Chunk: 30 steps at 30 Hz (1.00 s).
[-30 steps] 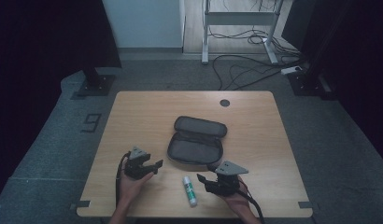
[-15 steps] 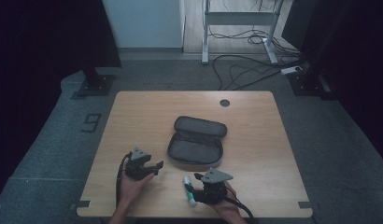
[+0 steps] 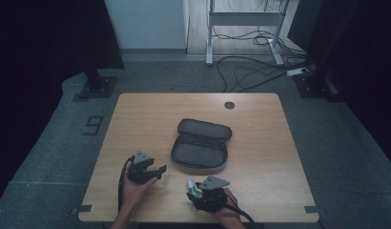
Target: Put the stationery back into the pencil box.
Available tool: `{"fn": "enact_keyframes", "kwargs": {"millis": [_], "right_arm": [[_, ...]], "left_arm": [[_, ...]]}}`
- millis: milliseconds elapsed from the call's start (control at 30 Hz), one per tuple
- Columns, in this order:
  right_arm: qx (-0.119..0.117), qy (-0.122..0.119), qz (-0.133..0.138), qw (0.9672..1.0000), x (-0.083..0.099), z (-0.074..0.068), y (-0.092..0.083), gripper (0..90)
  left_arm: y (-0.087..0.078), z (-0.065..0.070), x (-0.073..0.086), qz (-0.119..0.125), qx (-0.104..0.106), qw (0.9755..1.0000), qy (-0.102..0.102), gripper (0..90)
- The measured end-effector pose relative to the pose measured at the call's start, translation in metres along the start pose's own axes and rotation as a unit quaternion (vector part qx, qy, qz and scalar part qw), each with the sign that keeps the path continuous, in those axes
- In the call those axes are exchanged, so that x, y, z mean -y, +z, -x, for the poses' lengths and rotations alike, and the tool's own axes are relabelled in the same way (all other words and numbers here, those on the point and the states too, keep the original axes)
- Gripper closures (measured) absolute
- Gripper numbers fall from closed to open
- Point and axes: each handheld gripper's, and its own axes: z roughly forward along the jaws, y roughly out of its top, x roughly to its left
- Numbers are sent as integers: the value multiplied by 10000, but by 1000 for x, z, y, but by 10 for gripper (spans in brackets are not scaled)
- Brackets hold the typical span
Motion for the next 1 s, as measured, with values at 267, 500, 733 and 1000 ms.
{"fn": "enact_keyframes", "kwargs": {"millis": [267,500,733,1000], "right_arm": [[63,-9,-213,9998,3,-2,7,500],[124,-94,-311,9994,5,-3,10,534],[261,-146,-383,9988,7,-3,11,633],[228,-144,-408,9988,6,0,10,651]], "left_arm": [[1,1,0,-22,-2,10000,10,344],[1,0,1,-33,10,10000,11,344],[0,-1,1,-16,0,10000,-9,344],[0,-2,1,8,-1,10000,-28,344]]}}
